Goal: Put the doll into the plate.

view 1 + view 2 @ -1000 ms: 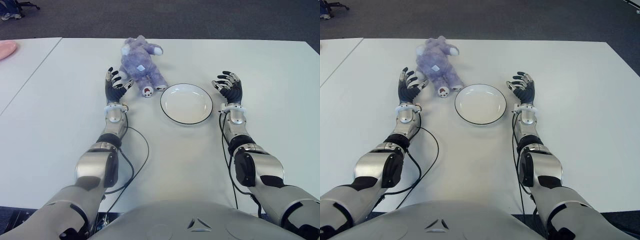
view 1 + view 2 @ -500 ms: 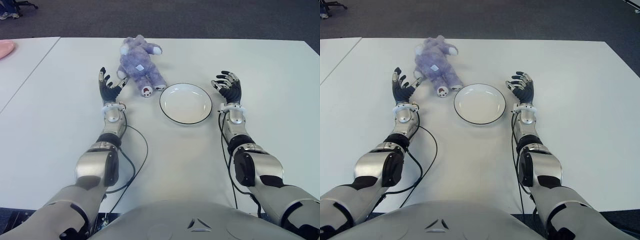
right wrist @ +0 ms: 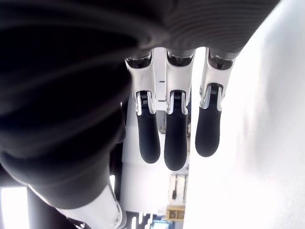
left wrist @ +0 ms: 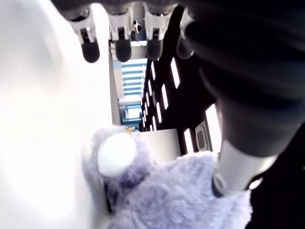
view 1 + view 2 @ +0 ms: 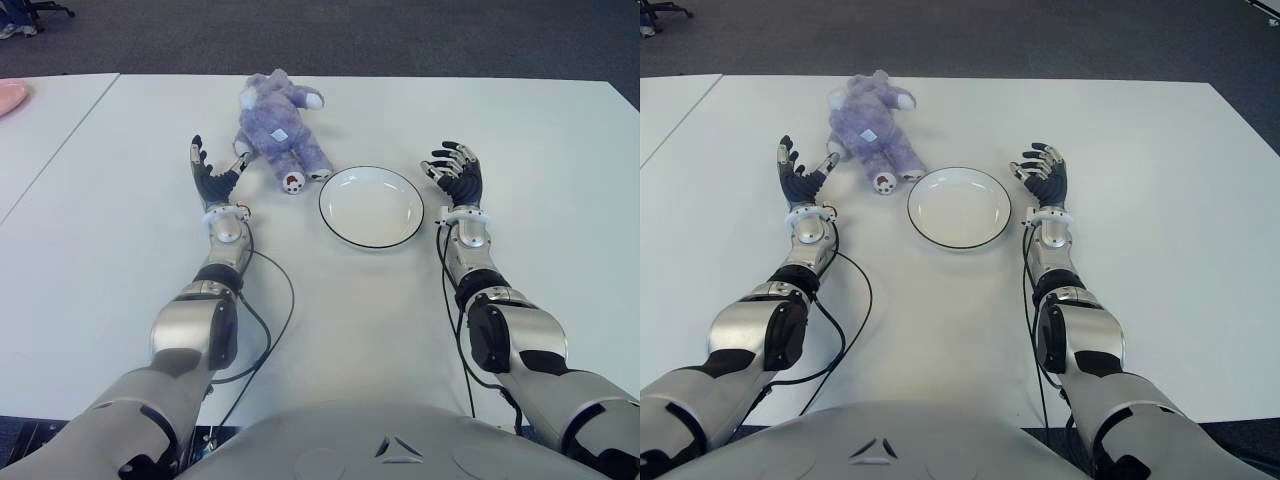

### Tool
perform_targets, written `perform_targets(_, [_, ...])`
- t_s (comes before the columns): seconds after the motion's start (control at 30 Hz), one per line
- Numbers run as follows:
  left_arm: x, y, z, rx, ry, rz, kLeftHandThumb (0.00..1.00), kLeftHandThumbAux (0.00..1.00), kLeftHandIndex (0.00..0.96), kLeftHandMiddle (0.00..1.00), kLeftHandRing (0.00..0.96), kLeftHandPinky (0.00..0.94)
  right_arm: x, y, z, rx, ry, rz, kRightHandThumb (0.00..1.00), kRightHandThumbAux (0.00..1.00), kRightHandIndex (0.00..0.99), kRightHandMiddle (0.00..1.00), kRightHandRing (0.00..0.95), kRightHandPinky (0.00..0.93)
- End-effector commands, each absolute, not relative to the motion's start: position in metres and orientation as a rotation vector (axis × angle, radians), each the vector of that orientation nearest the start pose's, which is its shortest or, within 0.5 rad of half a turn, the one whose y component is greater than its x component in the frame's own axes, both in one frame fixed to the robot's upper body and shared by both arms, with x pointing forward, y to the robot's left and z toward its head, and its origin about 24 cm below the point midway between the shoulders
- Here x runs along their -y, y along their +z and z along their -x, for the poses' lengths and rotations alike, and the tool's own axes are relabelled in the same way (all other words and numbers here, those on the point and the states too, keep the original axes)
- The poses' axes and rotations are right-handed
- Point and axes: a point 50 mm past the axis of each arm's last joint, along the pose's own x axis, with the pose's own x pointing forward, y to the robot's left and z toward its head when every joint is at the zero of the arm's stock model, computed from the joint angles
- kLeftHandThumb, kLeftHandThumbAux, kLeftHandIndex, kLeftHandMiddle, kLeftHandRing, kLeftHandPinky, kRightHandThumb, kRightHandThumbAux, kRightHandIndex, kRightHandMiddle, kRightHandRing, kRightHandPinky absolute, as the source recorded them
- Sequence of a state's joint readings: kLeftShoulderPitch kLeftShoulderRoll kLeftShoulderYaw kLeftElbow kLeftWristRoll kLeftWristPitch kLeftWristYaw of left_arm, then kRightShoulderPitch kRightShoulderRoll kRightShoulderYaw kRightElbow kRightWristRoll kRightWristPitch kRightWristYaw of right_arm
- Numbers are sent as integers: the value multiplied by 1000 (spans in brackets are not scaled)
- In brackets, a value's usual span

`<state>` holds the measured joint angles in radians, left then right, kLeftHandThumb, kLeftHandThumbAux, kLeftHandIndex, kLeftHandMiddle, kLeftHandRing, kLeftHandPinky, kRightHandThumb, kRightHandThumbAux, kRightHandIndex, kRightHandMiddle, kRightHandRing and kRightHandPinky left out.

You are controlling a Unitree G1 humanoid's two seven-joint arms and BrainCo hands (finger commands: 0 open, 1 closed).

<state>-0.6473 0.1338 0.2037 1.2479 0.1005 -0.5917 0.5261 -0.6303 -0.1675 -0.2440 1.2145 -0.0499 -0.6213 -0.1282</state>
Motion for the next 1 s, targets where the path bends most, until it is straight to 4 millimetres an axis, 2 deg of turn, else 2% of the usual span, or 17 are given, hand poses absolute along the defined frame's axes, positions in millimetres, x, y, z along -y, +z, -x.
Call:
perform_targets(0.03, [-205, -2, -321, -91, 549, -221, 31, 768, 0, 11, 33, 73, 195, -82, -255, -436, -244, 55, 287, 900, 262, 371, 428, 452])
perform_targets(0.13, [-206, 4, -326, -74, 541, -245, 28, 765, 0, 6, 25, 65, 195, -82, -255, -437, -242, 55, 294, 900, 261, 371, 429, 454])
perform_targets(0.3, [-206, 30, -346, -1, 480, -334, 5, 744, 0, 1, 7, 24, 195, -82, -255, -436, -238, 55, 300, 901, 259, 370, 430, 453])
perform_targets(0.5, [-202, 47, -358, 55, 401, -399, 0, 676, 0, 0, 0, 1, 194, -82, -255, -434, -234, 56, 327, 900, 268, 369, 430, 455])
perform_targets(0.63, [-199, 68, -369, 119, 305, -481, 0, 643, 0, 0, 0, 0, 194, -82, -255, -435, -234, 60, 336, 900, 266, 366, 428, 453])
perform_targets(0.87, [-197, 76, -375, 133, 205, -564, 0, 578, 0, 0, 0, 0, 192, -82, -255, -436, -233, 62, 349, 894, 259, 363, 425, 453])
perform_targets(1.0, [-193, 82, -379, 152, 126, -606, 0, 528, 0, 26, 0, 0, 192, -83, -255, -439, -234, 63, 389, 894, 262, 370, 431, 461])
